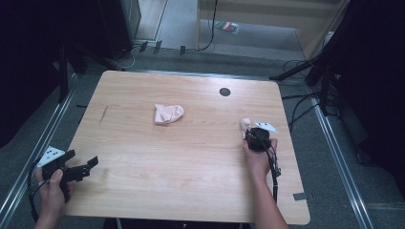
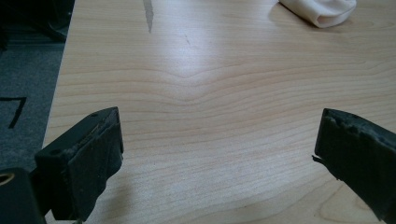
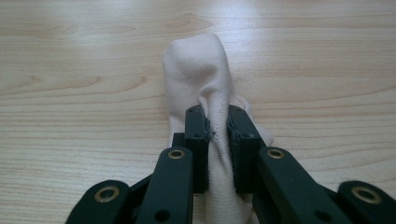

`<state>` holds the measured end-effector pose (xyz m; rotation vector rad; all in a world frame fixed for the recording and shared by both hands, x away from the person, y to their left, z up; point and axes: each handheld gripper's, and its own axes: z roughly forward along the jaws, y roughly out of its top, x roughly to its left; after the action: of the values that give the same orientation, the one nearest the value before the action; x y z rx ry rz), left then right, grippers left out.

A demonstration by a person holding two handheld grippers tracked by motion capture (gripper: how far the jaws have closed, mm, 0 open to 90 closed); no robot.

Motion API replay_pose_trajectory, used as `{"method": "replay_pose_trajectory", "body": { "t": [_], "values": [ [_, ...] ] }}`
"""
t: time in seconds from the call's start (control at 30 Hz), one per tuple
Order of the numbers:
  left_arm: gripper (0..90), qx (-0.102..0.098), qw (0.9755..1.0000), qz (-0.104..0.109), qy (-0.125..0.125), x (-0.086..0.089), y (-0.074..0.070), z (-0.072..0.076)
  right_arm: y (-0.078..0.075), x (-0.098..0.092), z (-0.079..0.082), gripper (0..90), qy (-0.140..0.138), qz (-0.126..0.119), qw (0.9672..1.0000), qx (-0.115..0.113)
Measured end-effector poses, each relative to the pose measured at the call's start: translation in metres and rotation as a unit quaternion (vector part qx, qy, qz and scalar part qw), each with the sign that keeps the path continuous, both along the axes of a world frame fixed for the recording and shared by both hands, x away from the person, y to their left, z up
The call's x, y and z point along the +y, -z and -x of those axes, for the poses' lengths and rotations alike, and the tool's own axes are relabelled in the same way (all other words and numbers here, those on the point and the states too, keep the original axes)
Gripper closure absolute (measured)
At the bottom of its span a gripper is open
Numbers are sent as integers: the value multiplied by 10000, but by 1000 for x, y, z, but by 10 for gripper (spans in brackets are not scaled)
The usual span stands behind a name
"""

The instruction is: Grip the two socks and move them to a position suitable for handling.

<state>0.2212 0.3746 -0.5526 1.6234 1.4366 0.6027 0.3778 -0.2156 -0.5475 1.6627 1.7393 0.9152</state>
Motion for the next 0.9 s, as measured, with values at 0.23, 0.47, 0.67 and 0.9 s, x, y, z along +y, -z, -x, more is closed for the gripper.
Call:
{"method": "replay_pose_trajectory", "body": {
  "t": [0.23,0.47,0.67,0.9],
  "values": [
    [14,-22,10000,-38,-2,0,0,1,-7,-6,5,816,-88,-148,9997,-166],
    [14,-59,9999,-140,-22,-3,0,1,-42,4,31,814,-482,-488,9965,-472],
    [14,-48,9998,-193,-1,-4,-1,1,-62,16,52,813,-787,-541,9930,-695],
    [14,-107,9996,-264,-88,-5,-5,2,-70,35,78,813,-1163,-645,9885,-716]
  ]
}}
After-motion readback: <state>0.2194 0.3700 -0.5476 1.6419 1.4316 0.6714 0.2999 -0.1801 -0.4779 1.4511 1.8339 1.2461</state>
